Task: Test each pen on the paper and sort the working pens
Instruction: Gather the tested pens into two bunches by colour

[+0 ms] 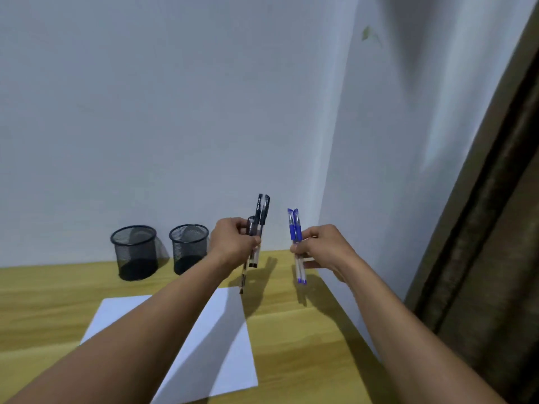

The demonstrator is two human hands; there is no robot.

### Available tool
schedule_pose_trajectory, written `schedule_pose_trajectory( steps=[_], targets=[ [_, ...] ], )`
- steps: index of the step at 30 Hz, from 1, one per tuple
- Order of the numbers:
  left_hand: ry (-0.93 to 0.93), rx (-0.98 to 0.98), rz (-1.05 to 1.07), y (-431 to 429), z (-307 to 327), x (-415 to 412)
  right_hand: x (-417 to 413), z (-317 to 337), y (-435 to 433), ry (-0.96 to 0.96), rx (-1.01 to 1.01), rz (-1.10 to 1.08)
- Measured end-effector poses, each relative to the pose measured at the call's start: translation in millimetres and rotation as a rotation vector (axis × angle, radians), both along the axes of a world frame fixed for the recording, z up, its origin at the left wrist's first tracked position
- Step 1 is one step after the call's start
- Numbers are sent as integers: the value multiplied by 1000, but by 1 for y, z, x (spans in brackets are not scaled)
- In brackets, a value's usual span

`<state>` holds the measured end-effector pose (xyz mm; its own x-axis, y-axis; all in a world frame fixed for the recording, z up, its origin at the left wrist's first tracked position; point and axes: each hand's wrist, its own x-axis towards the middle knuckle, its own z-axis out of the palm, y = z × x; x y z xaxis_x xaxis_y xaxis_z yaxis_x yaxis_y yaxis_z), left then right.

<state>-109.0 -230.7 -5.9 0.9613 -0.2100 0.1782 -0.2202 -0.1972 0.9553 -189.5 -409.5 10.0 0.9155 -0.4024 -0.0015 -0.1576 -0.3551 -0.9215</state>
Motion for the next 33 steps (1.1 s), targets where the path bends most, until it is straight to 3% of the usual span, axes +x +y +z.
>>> schedule_pose_trajectory(
  steps=[5, 15, 25, 33],
  targets=[
    [-65, -162, 71, 67, 25, 15, 31, 27, 63, -94, 14, 61],
    [-225, -182, 368, 187, 40, 73, 121, 24, 174, -299, -57, 0],
    [-163, -237, 478, 197, 10, 121, 171, -13, 192, -203, -203, -31],
    [-233, -272, 504, 193, 18, 134, 178, -22, 181, -208, -251, -63]
  ],
)
